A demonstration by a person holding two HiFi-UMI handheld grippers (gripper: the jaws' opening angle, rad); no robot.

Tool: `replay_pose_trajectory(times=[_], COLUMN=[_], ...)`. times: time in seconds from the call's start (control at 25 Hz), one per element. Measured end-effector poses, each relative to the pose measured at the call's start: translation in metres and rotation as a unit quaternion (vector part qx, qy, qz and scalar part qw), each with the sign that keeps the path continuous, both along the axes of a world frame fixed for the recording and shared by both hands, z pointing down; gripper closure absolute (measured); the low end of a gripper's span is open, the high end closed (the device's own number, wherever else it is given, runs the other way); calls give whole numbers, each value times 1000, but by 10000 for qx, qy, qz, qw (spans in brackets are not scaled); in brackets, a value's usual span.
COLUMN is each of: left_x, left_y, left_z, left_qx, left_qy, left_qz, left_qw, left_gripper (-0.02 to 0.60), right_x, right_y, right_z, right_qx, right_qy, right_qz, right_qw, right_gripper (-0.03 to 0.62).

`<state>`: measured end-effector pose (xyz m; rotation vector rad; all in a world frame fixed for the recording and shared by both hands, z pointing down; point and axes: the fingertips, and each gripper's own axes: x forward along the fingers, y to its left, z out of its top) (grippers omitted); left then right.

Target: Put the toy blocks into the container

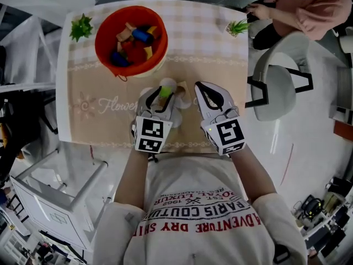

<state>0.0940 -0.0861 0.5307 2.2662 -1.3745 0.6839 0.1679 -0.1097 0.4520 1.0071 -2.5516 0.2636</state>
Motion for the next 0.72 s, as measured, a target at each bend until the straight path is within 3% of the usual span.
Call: replay_pose_trajectory(times=[0.36,0.72], left_x=[-27,-69], left_y=[4,-1], left_z=[-82,-159], left_qx=[806,1533], left_qy=[221,187], left_qz=[82,190], left_qw=[9965,9878], left_gripper=[413,413], right_x=[-23,-54], right_y=[9,11], right_z=[-40,-77], right_qx=[334,635], right_qy=[-69,-149], right_qz=[87,238], right_qw=[9994,9976], right_gripper=[592,592])
